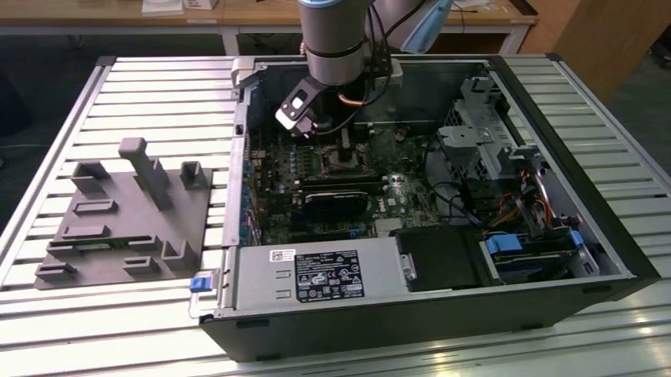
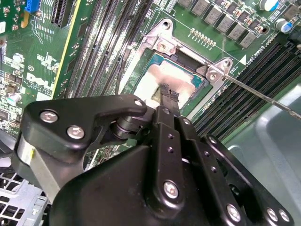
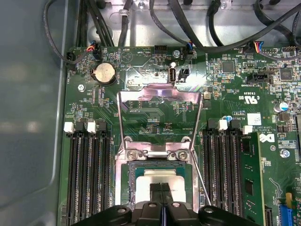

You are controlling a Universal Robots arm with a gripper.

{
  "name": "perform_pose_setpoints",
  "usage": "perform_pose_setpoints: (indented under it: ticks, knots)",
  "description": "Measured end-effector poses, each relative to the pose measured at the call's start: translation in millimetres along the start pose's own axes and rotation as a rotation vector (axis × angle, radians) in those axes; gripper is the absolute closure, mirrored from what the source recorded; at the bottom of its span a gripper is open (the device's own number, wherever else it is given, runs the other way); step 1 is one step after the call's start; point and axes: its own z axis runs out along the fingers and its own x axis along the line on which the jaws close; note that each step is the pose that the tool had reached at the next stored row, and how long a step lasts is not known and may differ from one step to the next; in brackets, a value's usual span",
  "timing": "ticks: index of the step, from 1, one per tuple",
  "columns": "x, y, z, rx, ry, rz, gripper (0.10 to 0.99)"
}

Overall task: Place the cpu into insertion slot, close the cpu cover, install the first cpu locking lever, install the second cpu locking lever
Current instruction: 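Place the cpu into insertion slot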

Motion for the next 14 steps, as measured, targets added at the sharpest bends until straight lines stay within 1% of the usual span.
perform_pose_setpoints:
  ticks: [2,3,4,6,7,8,11,14]
  knots:
    - [0.0,0.0,0.0,0.0,0.0,0.0,0.98]
    - [0.0,0.1,0.0,0.003,0.0,0.0,0.98]
    - [0.0,0.4,0.0,0.013,-0.0003,0.0,0.98]
    - [0.0,2.4,0.5,0.049,-0.0011,0.001,0.98]
    - [0.1,3.3,0.6,0.064,-0.0016,0.001,0.98]
    - [0.1,4.2,0.7,0.07,-0.0019,0.001,0.98]
    - [0.1,4.5,0.8,0.071,-0.0017,0.001,0.98]
    - [0.1,6.5,1.2,0.071,-0.0015,0.001,0.98]
